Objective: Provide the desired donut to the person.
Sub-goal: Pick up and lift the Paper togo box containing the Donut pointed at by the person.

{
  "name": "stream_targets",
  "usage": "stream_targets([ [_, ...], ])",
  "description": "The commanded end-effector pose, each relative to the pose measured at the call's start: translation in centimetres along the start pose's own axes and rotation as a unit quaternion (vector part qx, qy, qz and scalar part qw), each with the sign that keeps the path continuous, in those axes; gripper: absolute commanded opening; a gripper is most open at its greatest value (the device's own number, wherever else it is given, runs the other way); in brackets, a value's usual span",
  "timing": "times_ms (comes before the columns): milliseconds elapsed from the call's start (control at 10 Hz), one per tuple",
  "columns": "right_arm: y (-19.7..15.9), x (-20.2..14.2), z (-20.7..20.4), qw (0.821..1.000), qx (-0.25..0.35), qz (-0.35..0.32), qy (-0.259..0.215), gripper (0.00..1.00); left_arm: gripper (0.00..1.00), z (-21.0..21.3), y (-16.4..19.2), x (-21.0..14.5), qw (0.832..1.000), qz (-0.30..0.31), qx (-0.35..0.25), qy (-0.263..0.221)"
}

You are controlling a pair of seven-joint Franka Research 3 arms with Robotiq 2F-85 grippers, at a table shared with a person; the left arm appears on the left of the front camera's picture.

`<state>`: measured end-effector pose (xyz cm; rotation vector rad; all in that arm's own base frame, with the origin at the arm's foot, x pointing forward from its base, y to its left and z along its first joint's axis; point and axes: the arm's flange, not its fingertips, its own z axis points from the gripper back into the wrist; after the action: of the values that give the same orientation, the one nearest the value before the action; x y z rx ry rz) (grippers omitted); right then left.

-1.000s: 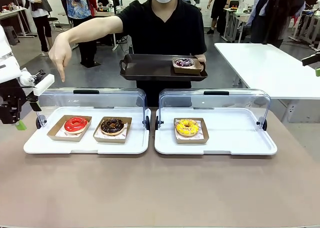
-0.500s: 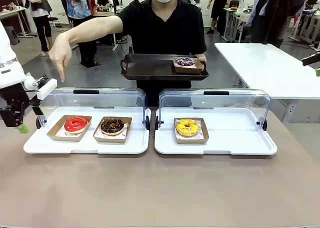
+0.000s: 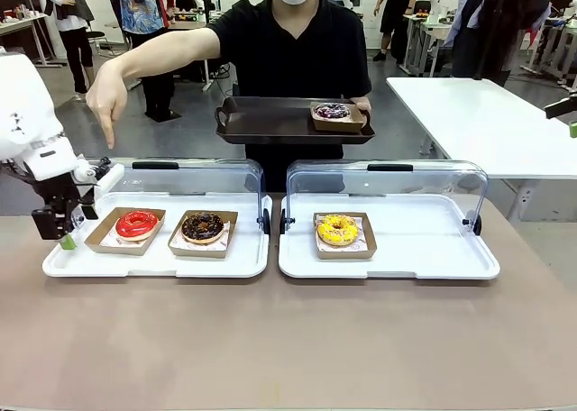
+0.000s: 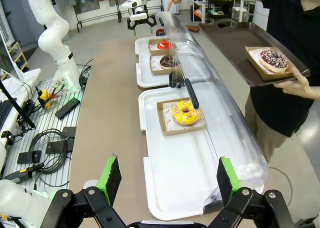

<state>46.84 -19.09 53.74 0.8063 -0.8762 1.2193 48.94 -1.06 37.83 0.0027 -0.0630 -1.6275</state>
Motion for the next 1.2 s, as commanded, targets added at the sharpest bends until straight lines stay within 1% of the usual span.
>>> stream_targets([
  [0, 0.0, -0.1, 0.0, 1.000, 0.004, 0.002, -0.003, 1.00, 1.00, -1.7, 0.7, -0.2, 1.000, -0.011, 0.006, -0.013],
  [500, 0.0, -0.1, 0.0, 1.000, 0.004, 0.002, -0.003, 1.00, 1.00, -4.1, 0.7, 0.4, 0.999, -0.021, 0.013, -0.031],
  [900, 0.0, -0.1, 0.0, 1.000, 0.004, 0.002, -0.003, 1.00, 1.00, -5.3, 0.4, 0.5, 0.999, -0.021, -0.006, -0.024],
  [1000, 0.0, -0.1, 0.0, 1.000, 0.004, 0.002, -0.003, 1.00, 0.85, -5.5, 0.2, 0.5, 0.999, -0.024, 0.000, -0.024],
  [1100, 0.0, -0.1, 0.0, 1.000, 0.004, 0.002, -0.003, 1.00, 0.43, -5.3, 0.2, 0.3, 0.999, -0.029, 0.005, -0.021],
])
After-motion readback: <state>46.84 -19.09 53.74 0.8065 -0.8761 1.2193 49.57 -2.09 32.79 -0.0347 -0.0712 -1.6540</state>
